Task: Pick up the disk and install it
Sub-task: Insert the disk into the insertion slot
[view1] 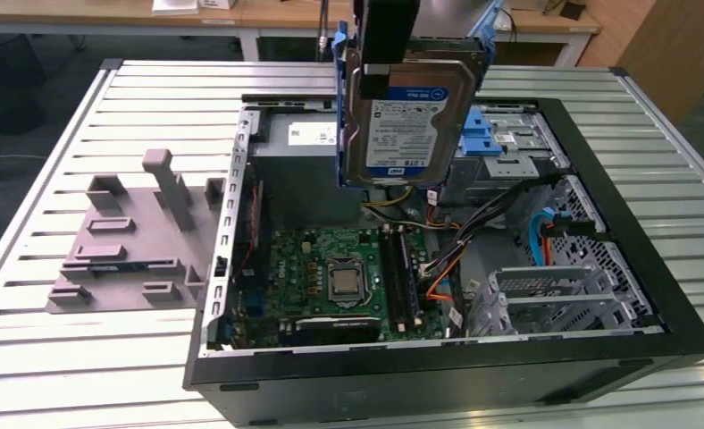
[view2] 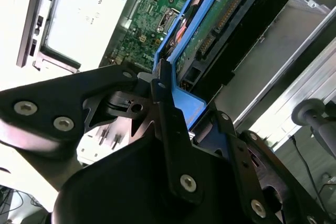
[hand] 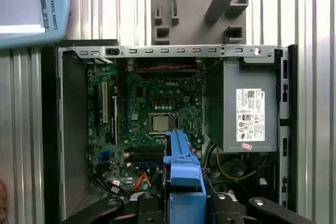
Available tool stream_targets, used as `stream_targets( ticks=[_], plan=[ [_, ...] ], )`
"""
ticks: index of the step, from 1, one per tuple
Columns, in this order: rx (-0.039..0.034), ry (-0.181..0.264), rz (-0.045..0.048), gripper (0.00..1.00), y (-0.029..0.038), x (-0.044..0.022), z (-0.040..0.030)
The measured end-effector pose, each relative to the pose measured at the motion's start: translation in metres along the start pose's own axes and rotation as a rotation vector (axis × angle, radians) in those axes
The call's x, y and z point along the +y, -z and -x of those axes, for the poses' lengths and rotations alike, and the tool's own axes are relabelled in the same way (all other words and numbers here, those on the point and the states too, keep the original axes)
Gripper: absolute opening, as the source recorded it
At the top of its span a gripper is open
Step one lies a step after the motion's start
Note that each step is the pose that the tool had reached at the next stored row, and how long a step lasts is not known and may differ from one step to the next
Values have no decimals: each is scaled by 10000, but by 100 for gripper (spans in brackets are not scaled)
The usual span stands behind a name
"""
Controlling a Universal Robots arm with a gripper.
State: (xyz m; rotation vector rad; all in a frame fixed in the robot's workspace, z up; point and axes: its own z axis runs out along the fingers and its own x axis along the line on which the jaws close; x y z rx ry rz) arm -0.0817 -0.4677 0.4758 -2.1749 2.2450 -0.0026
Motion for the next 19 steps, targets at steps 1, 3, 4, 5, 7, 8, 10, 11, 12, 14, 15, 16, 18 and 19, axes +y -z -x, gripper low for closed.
stream_targets(
  ticks=[1,3,4,5,7,8,10,11,12,14,15,16,18,19],
  plan=[
    [-1,0,0,36,-1,-4,-18],
    [-1,0,-1,36,-2,-10,-65],
    [-2,0,-1,36,-2,-12,-90],
    [-2,0,-1,36,-2,-14,-116],
    [-1,0,-1,36,-3,-16,-157],
    [-2,0,-1,36,-4,-17,-176],
    [-2,-1,-1,36,-4,-18,-228],
    [-2,0,-1,36,-4,-20,-257],
    [0,0,0,36,-3,-21,-286],
    [-1,0,-1,36,-3,-23,-350],
    [-3,0,-1,36,-4,-24,-384],
    [0,0,0,36,-3,-25,-416],
    [-1,0,-1,36,-4,-28,-474],
    [-1,0,-1,36,-4,-30,-499]
  ],
)
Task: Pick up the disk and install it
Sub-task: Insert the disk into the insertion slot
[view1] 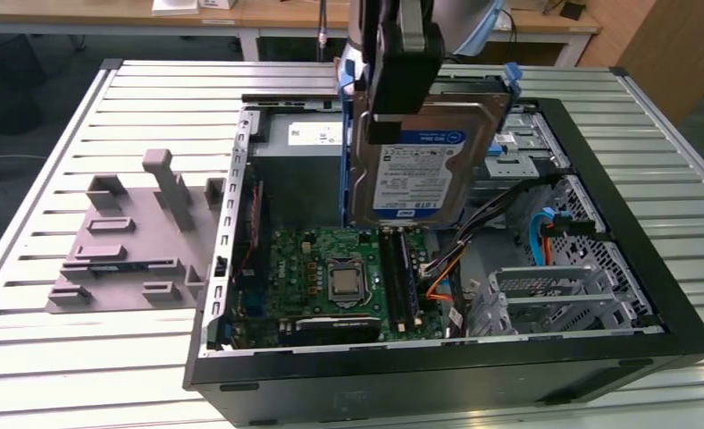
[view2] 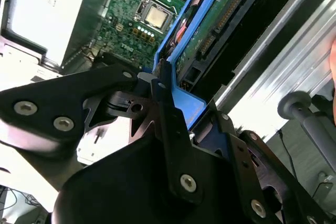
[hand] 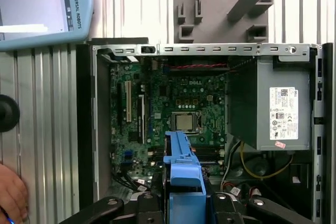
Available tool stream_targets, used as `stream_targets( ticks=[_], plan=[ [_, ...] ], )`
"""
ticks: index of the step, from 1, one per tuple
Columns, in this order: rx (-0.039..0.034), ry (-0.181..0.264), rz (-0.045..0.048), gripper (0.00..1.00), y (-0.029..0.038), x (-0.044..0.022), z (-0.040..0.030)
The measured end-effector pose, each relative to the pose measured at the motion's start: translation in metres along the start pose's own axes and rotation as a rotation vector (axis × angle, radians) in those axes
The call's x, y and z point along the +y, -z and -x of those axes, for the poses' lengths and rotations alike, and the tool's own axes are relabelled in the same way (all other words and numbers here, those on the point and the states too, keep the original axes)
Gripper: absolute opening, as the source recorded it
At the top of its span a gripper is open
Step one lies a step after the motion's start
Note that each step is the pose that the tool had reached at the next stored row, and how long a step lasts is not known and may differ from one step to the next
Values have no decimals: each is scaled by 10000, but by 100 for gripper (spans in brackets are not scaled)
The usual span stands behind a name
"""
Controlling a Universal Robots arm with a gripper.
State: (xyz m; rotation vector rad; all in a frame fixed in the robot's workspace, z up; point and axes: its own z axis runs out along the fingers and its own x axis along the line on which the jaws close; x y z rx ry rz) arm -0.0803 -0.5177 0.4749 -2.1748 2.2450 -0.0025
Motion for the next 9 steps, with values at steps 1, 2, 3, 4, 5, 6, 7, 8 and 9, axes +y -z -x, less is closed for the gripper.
stream_targets(
  ticks=[1,2,3,4,5,6,7,8,9],
  plan=[
    [1,0,0,36,0,-4,-24],
    [1,0,0,36,0,-11,-44],
    [0,0,0,36,-1,-24,-61],
    [0,0,1,36,-2,-44,-71],
    [0,0,2,36,-3,-68,-81],
    [0,1,5,36,-4,-94,-90],
    [0,0,6,36,-5,-122,-97],
    [0,0,7,36,-6,-149,-106],
    [-1,0,8,36,-8,-170,-118]
  ],
)
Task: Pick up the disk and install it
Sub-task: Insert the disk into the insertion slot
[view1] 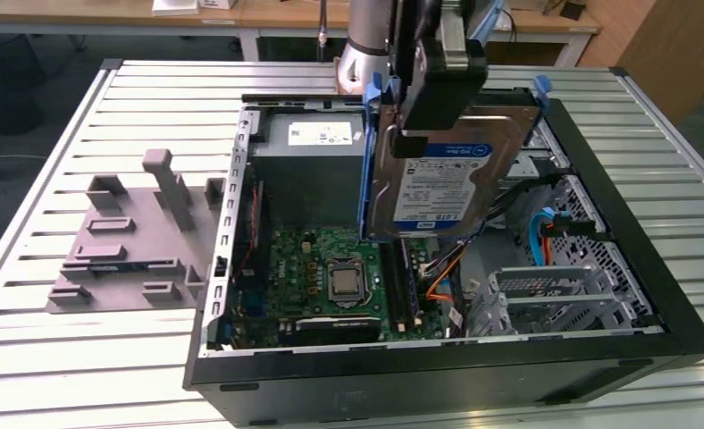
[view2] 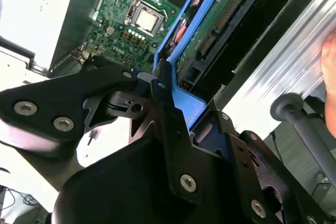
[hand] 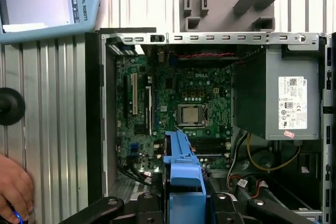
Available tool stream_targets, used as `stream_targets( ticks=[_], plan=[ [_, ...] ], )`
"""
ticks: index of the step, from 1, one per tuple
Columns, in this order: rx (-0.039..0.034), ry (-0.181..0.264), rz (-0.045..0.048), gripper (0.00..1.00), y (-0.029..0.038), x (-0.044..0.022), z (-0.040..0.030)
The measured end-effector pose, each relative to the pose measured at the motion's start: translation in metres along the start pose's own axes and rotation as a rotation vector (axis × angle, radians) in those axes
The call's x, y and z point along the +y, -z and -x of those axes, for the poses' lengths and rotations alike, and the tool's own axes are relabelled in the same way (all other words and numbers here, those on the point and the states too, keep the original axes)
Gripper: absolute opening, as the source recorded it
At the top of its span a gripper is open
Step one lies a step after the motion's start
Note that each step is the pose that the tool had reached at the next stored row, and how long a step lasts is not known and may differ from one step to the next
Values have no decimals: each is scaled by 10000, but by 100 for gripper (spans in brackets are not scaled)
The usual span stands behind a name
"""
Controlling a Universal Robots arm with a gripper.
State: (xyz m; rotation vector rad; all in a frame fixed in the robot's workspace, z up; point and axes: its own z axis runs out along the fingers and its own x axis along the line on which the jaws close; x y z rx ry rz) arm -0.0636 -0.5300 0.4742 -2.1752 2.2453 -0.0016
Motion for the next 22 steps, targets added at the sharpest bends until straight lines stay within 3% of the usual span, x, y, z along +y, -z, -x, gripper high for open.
stream_targets(
  ticks=[9,14,19,22],
  plan=[
    [0,-1,-1,36,-16,-74,-229],
    [3,0,1,36,-38,-228,-267],
    [1,0,0,36,-60,-320,-366],
    [0,0,0,36,-75,-418,-383]
  ],
)
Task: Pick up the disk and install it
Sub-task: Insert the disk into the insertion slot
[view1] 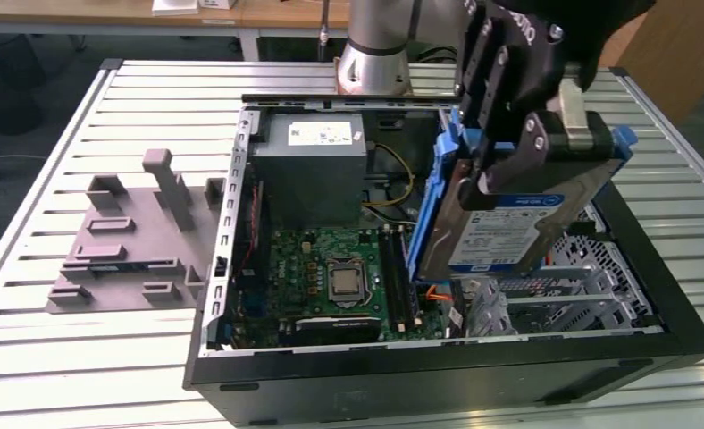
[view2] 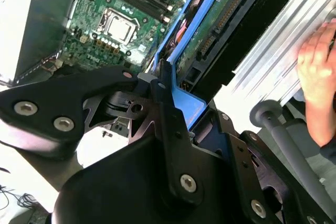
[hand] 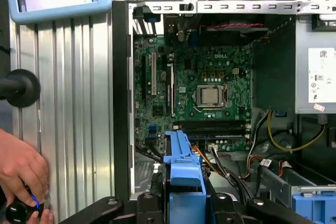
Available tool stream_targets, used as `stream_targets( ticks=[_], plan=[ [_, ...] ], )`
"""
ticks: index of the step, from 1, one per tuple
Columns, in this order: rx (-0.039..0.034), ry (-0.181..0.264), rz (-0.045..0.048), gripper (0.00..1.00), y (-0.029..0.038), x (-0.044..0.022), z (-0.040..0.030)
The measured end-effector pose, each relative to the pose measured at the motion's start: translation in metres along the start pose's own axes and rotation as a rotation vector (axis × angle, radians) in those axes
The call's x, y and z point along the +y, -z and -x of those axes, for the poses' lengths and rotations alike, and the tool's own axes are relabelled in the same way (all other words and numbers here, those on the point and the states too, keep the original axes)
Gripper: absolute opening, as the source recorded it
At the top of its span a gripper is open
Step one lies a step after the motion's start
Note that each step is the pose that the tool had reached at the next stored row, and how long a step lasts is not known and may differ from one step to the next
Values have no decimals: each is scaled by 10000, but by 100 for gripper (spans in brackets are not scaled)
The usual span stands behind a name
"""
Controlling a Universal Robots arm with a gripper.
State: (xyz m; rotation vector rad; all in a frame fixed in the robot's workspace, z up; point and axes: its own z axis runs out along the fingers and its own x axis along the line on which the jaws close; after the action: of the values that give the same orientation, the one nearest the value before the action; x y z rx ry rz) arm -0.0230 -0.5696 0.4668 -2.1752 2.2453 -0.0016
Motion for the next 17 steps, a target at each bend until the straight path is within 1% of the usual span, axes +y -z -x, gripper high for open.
stream_targets(
  ticks=[5,8,9,14,15,17],
  plan=[
    [2,0,1,36,-25,-164,-3],
    [0,1,0,36,-38,-277,0],
    [2,1,0,36,-39,-302,0],
    [2,0,0,36,-40,-316,1],
    [2,1,1,36,-40,-327,1],
    [2,-1,0,36,-44,-376,3]
  ],
)
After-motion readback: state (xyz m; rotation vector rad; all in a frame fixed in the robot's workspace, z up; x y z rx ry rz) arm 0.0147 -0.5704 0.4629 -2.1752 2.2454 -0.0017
